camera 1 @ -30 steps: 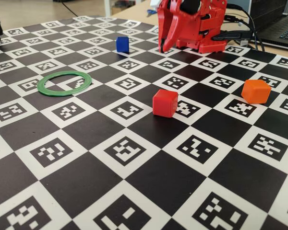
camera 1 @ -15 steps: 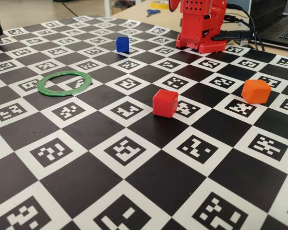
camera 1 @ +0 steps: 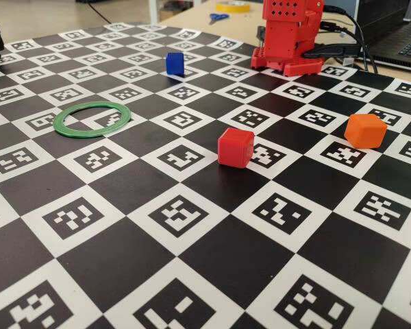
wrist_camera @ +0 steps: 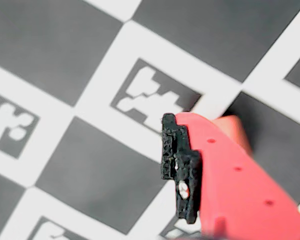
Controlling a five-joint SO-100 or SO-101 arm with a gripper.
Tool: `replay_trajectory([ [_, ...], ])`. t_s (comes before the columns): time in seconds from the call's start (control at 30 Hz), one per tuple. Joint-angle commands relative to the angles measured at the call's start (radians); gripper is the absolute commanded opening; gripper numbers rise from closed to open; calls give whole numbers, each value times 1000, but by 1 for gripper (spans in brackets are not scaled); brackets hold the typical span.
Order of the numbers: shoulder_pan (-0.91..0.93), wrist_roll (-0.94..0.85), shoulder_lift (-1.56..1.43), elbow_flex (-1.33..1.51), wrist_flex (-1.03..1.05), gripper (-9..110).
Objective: Grab the red cube then put it in the green circle then put the blue cube on top and finally the orange cube on top
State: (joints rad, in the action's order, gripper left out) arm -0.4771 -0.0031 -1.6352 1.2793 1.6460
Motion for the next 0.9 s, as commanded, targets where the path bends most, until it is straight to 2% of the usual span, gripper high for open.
replay_trajectory([
  [0.0,-28,58,51,-137,-14,38],
  [0.27,-25,110,295,-267,-44,41],
  [0.87,28,81,442,-92,-288,41],
])
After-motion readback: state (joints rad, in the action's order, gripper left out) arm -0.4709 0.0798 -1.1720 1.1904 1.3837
